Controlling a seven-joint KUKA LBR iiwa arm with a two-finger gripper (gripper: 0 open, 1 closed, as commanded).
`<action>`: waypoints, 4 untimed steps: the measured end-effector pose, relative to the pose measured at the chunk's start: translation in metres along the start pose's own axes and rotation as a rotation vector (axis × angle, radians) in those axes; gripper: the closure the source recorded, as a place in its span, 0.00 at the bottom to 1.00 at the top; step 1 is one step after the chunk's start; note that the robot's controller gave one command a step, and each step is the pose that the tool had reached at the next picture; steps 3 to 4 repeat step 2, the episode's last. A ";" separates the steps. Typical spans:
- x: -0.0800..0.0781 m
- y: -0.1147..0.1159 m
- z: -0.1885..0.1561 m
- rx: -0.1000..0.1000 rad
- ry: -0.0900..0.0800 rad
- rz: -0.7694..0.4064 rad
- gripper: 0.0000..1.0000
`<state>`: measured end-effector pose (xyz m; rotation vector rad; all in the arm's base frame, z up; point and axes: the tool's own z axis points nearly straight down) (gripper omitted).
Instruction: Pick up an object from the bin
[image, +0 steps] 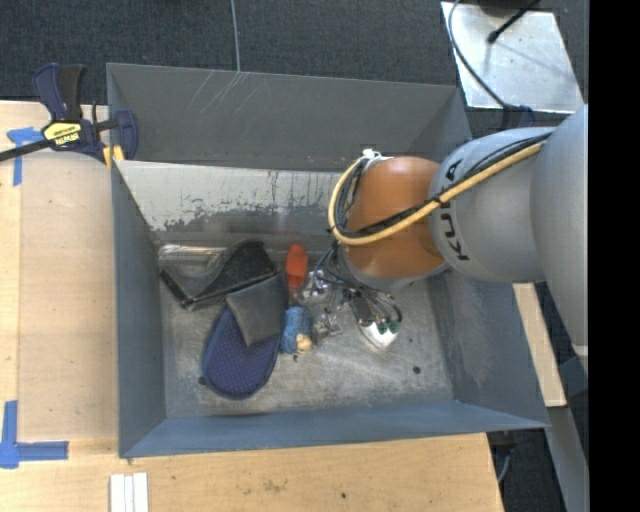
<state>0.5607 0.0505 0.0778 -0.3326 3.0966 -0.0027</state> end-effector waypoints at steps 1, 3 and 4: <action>-0.008 0.005 -0.170 -0.003 0.013 -0.066 1.00; -0.029 -0.012 -0.289 -0.003 0.012 -0.164 1.00; -0.029 -0.012 -0.289 -0.003 0.012 -0.164 1.00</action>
Offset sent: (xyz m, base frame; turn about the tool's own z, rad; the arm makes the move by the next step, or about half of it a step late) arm -0.0008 0.0067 0.1646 -0.0672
